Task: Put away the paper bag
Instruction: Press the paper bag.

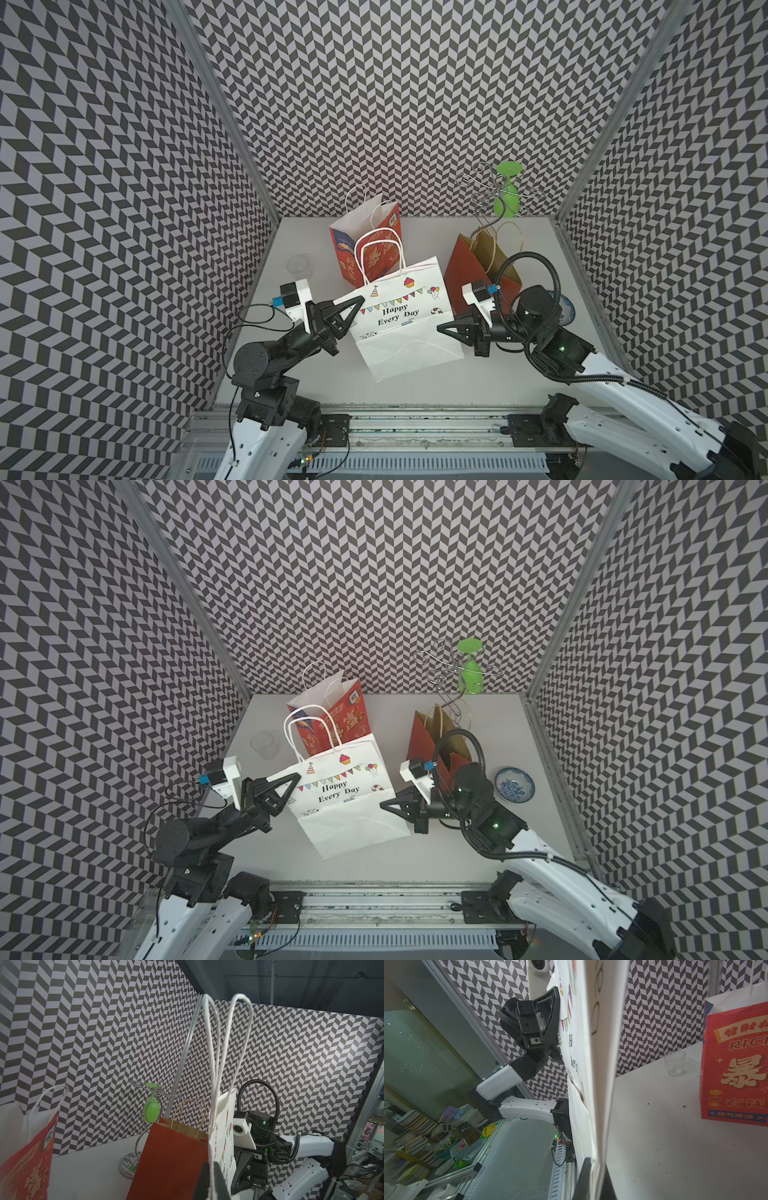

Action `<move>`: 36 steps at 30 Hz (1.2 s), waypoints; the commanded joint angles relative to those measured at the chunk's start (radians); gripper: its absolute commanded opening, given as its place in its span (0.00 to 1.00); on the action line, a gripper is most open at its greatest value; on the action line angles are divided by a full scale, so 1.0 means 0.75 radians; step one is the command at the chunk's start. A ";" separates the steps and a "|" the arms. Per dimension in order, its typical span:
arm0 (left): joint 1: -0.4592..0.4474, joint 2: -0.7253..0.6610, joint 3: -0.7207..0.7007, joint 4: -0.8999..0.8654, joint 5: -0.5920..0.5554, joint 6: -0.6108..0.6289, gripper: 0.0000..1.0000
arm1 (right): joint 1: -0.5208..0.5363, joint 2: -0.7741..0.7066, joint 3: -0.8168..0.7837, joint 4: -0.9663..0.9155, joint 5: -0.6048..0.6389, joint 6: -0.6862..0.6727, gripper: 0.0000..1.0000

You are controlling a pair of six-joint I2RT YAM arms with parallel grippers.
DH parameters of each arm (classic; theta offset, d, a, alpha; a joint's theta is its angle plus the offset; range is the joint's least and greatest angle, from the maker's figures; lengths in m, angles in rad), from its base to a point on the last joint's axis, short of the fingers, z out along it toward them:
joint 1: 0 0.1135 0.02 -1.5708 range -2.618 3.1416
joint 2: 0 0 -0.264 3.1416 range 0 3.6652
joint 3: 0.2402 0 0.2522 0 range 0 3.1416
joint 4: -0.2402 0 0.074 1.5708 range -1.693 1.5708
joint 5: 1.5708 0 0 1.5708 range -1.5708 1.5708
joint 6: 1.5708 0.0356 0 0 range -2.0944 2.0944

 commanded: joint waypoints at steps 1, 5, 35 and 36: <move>0.000 -0.008 0.045 0.014 -0.044 0.013 0.11 | -0.002 -0.022 -0.013 0.006 0.003 -0.023 0.00; 0.000 -0.010 0.060 -0.025 -0.100 0.038 0.69 | -0.003 -0.024 -0.002 -0.021 0.016 -0.037 0.00; 0.002 -0.107 0.275 -0.588 -1.640 0.193 1.00 | 0.522 0.981 0.383 0.575 0.639 0.820 0.00; 0.002 -0.099 0.286 -0.596 -1.626 0.195 1.00 | 0.522 1.026 0.398 0.597 0.630 0.865 0.00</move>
